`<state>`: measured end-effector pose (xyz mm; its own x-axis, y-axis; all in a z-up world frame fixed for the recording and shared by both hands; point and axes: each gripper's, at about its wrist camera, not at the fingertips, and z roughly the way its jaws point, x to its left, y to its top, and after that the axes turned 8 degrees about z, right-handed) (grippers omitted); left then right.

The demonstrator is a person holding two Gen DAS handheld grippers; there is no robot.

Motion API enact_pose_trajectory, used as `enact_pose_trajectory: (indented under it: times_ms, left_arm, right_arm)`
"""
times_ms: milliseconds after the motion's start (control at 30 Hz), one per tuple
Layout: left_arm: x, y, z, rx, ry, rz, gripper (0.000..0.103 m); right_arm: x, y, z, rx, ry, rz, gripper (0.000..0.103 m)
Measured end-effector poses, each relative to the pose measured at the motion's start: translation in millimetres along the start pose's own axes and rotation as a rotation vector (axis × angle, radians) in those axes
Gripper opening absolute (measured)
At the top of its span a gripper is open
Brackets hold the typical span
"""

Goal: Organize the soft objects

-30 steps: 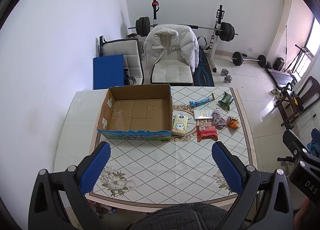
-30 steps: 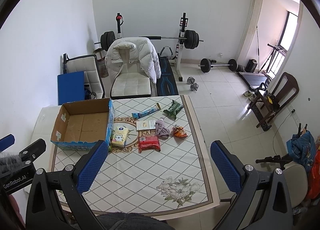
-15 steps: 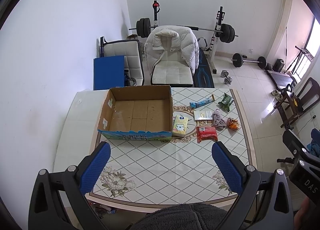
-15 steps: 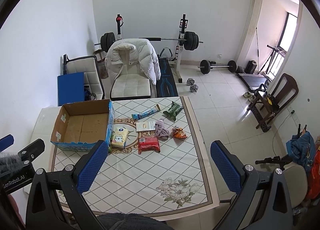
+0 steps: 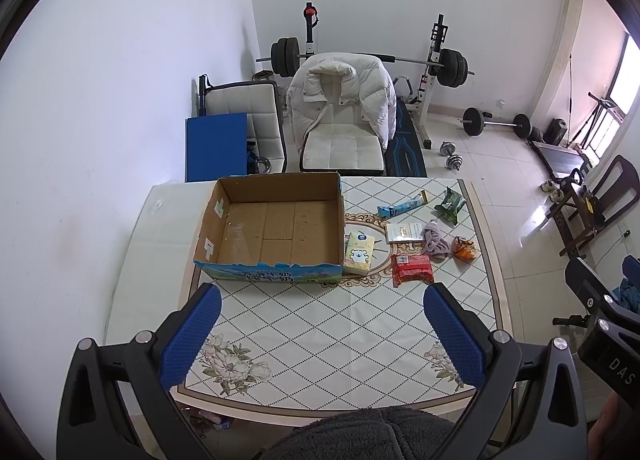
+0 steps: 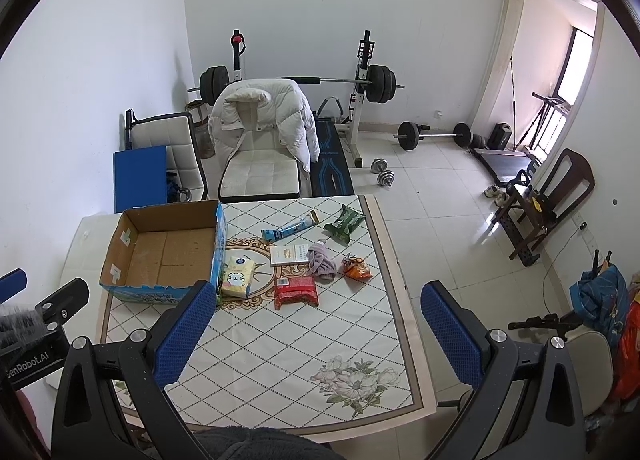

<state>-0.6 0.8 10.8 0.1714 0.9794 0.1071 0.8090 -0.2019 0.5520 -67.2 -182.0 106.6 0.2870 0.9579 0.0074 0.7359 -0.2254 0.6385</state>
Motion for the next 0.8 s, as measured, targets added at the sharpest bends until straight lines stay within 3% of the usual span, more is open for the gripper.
enact_pose_trajectory:
  times_ms: [800]
  left_arm:
    - [2.8, -0.8, 0.6, 0.010, -0.013, 0.001, 0.103]
  right_arm:
    - [2.9, 0.0, 2.6, 0.006, -0.005, 0.000, 0.103]
